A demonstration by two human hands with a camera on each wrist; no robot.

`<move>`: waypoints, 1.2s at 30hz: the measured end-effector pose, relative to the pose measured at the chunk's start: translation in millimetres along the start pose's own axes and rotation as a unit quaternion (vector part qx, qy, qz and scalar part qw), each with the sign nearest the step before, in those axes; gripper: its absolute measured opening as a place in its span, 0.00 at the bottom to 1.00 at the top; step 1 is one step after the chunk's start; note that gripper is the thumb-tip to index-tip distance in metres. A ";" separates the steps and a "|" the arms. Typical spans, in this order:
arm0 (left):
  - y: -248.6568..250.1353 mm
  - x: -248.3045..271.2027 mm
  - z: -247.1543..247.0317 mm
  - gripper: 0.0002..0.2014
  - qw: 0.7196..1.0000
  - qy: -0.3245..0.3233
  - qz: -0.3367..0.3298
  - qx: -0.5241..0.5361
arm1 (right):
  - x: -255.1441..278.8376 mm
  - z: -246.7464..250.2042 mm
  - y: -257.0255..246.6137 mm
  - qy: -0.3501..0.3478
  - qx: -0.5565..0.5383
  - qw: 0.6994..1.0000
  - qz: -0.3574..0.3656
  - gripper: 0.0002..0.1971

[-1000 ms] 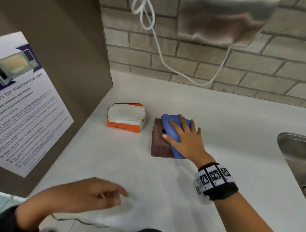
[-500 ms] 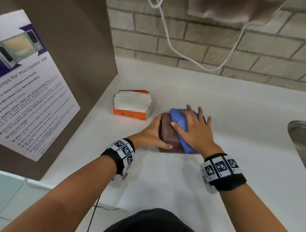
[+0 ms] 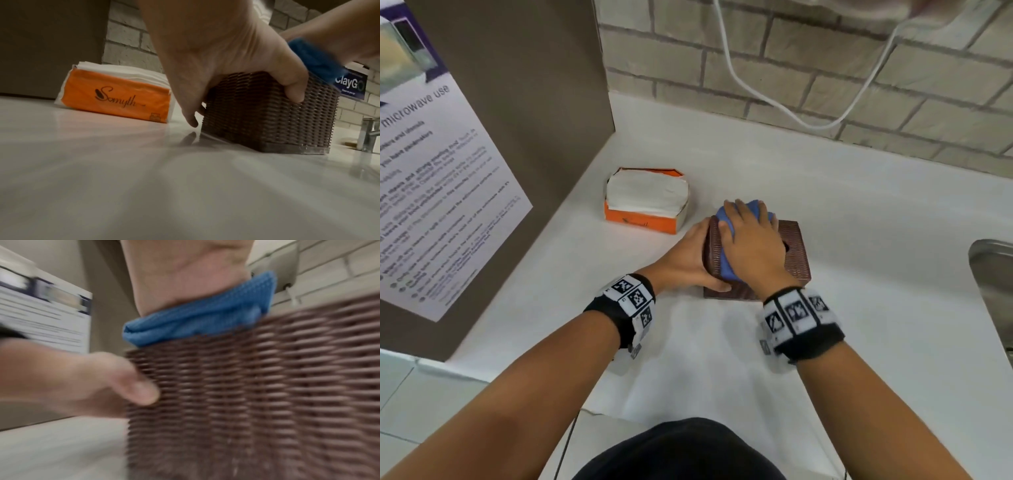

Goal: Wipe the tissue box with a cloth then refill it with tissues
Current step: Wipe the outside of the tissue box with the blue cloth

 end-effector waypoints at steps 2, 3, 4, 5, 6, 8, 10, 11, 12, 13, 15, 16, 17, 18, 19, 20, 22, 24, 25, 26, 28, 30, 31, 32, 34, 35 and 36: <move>-1.0 -0.7 1.3 0.49 1.000 0.001 -0.016 0.001 | 36.1 -7.2 -6.2 0.008 0.005 0.999 0.034 0.32; -1.8 -0.8 1.1 0.46 1.000 0.002 -0.020 0.004 | 53.9 -13.3 -4.9 0.003 0.018 0.999 0.047 0.33; -2.2 -1.2 0.6 0.44 1.000 0.005 -0.025 0.009 | 62.8 -18.2 -2.4 -0.007 0.032 0.998 0.050 0.34; -2.1 -1.4 0.2 0.43 1.000 0.007 -0.026 0.016 | 61.7 -19.9 -1.9 -0.020 0.034 0.998 0.046 0.35; -3.0 -0.2 -1.3 0.45 1.000 0.007 -0.023 0.018 | 55.4 -17.1 -4.4 -0.023 0.018 0.999 0.037 0.35; -4.2 -0.6 -2.0 0.48 1.000 0.005 -0.020 0.012 | 35.3 -9.3 -15.4 -0.015 0.003 0.999 0.028 0.30; -4.9 -1.3 -1.6 0.49 1.000 0.006 -0.023 0.016 | 21.2 -5.9 -18.3 -0.010 0.007 0.999 0.044 0.27; -4.5 -1.2 -0.6 0.50 1.000 0.004 -0.020 0.016 | 18.4 -2.4 -10.0 -0.010 0.005 0.999 0.044 0.26; -5.4 -0.6 0.6 0.52 1.000 0.003 -0.010 0.011 | 15.2 1.1 7.0 -0.006 -0.004 0.999 0.033 0.26; -6.2 0.7 1.9 0.54 1.000 0.005 0.001 0.001 | 10.3 5.7 30.2 0.001 -0.012 1.000 0.010 0.26; -6.4 4.2 1.7 0.57 1.000 0.002 0.021 -0.006 | -5.2 9.2 82.4 -0.007 -0.035 0.997 -0.069 0.26; -7.6 5.1 0.7 0.59 1.000 0.000 0.030 -0.004 | -12.4 7.9 101.7 -0.028 -0.051 0.992 -0.109 0.26; -9.6 6.0 -1.2 0.60 0.999 -0.003 0.041 -0.001 | -15.8 6.5 110.8 -0.048 -0.065 0.987 -0.140 0.26; -10.1 6.3 -2.4 0.61 0.999 -0.004 0.048 0.000 | -18.2 5.0 110.8 -0.048 -0.069 0.984 -0.158 0.26; -10.0 6.6 -3.1 0.62 0.999 -0.006 0.053 -0.003 | -18.2 3.1 103.2 -0.034 -0.062 0.984 -0.166 0.26; -9.7 6.6 -3.4 0.63 0.998 -0.008 0.054 -0.010 | -16.1 3.1 90.2 -0.011 -0.045 0.985 -0.163 0.26; -7.5 5.8 -3.1 0.63 0.998 -0.011 0.053 -0.026 | -7.2 6.9 51.8 0.046 0.002 0.992 -0.114 0.26; -6.0 4.1 -2.0 0.64 0.999 -0.010 0.044 -0.030 | 2.4 6.0 11.9 0.068 0.022 0.996 -0.046 0.25; -4.0 3.5 -1.6 0.65 0.999 -0.012 0.033 -0.030 | 8.1 3.2 -6.4 0.064 0.028 0.998 -0.002 0.25; -2.1 2.4 -1.7 0.63 0.999 -0.017 0.013 -0.031 | 13.4 -0.5 -20.5 0.051 0.028 0.997 0.045 0.25; -1.8 1.1 -2.1 0.57 0.999 -0.025 -0.008 -0.024 | 20.0 -3.3 -26.1 0.019 0.010 0.992 0.123 0.25; -3.0 3.3 0.5 0.59 1.000 -0.012 0.020 -0.017 | 14.2 1.6 1.0 0.029 -0.009 0.991 0.130 0.27; -3.6 4.5 1.5 0.60 0.999 -0.008 0.037 -0.019 | 5.9 4.2 22.5 0.045 -0.010 0.994 0.094 0.29; -4.4 5.3 1.4 0.62 0.999 -0.006 0.048 -0.023 | -2.1 7.3 44.7 0.056 -0.011 0.998 0.038 0.33; -5.8 4.8 -1.0 0.63 0.998 -0.013 0.057 -0.030 | -10.7 10.0 70.1 0.069 -0.006 0.996 -0.059 0.37; -4.6 4.4 -1.6 0.63 0.998 -0.014 0.058 -0.035 | -9.8 11.2 67.6 0.073 0.007 0.994 -0.085 0.37; -5.0 3.6 -1.8 0.63 0.997 -0.015 0.060 -0.038 | -6.2 10.0 57.2 0.071 0.027 0.992 -0.100 0.34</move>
Point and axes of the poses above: each hand's wrist, its own x-axis away from the middle knuckle, its own z-axis out of the back of the hand, y = z × x, the point moved 6 cm from there along -x, towards the middle knuckle, and after that the axes turned 14 degrees about -z, right-handed, at the moved point
